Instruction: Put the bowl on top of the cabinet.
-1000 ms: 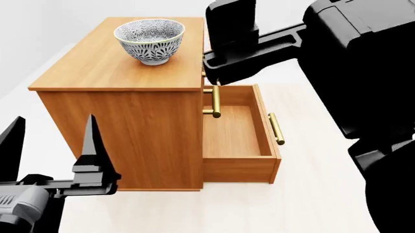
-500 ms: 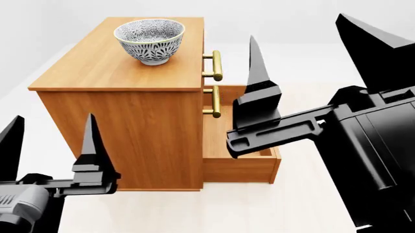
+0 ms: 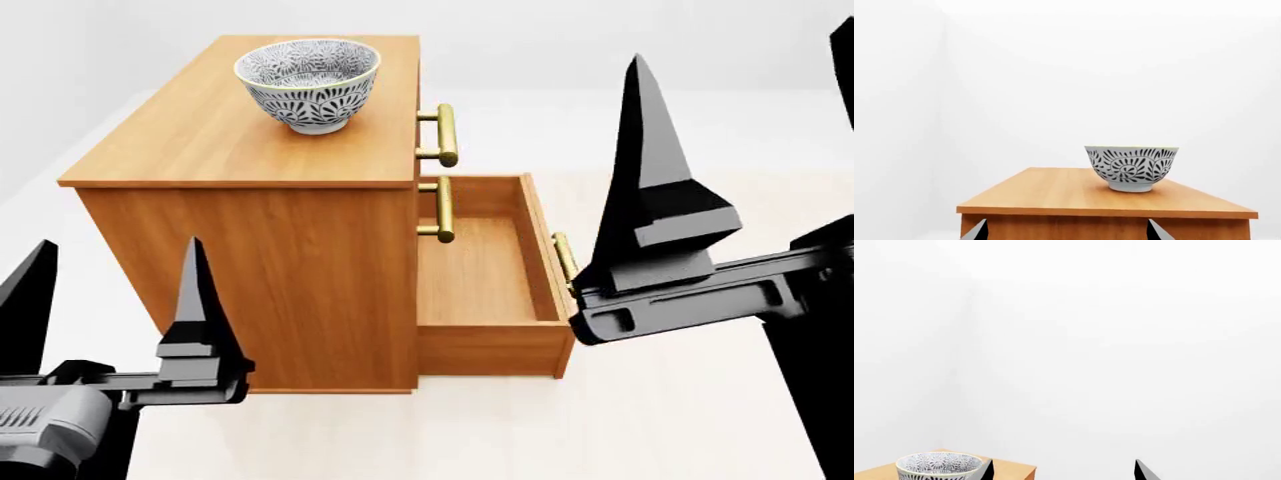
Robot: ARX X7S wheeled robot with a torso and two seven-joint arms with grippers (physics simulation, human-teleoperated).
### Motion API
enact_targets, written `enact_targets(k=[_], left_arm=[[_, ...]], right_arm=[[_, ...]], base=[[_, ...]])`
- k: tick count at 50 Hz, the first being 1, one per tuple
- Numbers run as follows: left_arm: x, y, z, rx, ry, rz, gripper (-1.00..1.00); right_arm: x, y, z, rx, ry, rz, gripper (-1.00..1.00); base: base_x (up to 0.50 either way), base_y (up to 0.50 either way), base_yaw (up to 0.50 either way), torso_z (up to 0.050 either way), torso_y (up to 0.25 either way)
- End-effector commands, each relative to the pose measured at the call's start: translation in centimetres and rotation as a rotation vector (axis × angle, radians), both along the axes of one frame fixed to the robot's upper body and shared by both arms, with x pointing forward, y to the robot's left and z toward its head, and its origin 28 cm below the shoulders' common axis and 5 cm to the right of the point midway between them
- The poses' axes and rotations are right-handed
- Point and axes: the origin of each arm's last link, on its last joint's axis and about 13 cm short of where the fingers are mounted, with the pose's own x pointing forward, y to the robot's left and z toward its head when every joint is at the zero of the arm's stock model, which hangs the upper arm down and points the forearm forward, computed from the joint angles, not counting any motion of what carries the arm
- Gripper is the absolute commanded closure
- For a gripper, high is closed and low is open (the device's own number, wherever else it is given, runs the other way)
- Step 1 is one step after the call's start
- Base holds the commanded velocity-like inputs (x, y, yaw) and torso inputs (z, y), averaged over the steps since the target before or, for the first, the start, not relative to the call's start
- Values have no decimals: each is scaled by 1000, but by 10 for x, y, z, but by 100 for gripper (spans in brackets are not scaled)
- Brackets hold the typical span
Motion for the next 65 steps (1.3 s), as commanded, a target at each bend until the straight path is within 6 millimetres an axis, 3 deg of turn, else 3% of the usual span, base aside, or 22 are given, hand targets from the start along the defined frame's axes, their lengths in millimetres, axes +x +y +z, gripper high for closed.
enact_targets(k=[1, 18, 44, 65], left_arm=[[0, 0, 0, 0, -3, 1, -100], [-5, 2, 10, -18, -29, 17, -100], [-8, 2, 15, -30, -50, 20, -100], [-16, 3, 25, -34, -86, 16, -100]], right_arm=[[-2, -18, -16, 18, -44, -56, -100], [-9, -29, -27, -35, -90, -30, -100], [-22, -42, -25, -108, -193, 41, -100], [-28, -51, -16, -142, -294, -29, -100]], base=[[0, 0, 0, 0, 0], [0, 0, 0, 0, 0], [0, 0, 0, 0, 0], [0, 0, 0, 0, 0]])
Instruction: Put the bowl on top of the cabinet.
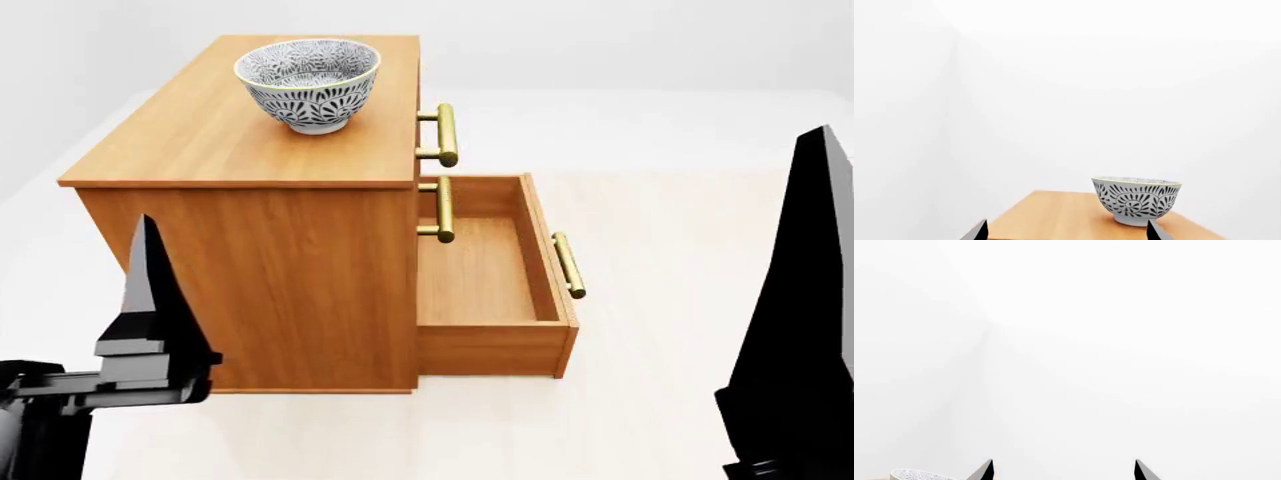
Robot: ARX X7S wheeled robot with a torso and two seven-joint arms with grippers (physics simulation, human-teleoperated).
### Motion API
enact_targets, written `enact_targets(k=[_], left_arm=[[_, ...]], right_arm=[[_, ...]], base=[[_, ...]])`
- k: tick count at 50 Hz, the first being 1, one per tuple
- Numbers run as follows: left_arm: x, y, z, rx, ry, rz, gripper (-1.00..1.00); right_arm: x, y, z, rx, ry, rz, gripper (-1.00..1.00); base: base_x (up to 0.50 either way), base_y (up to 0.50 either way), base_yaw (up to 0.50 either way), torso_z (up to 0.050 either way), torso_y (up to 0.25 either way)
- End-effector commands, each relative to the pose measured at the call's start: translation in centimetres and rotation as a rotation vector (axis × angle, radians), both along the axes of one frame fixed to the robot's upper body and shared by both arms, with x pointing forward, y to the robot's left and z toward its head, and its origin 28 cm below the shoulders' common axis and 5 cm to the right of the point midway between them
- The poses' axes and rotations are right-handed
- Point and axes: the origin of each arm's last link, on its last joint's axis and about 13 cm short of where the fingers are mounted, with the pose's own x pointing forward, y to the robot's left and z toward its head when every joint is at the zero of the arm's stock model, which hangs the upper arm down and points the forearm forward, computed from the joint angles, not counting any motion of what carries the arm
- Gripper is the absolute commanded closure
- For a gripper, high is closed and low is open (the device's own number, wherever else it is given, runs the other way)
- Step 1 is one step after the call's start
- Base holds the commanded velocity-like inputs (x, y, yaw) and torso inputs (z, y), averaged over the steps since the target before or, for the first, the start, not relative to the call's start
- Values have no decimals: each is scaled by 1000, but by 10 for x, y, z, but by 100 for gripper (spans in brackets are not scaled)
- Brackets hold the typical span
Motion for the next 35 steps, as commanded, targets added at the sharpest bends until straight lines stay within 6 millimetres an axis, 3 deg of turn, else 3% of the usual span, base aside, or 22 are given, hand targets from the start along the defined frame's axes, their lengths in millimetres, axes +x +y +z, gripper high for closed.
enact_targets(k=[1, 35], left_arm=[[-4, 1, 5, 4, -24, 8, -100], [-24, 8, 30, -19, -146, 22, -100]], right_arm=[[-3, -5, 6, -19, -65, -47, -100], [7, 6, 32, -74, -174, -111, -100]], base=[[0, 0, 0, 0, 0], [0, 0, 0, 0, 0]])
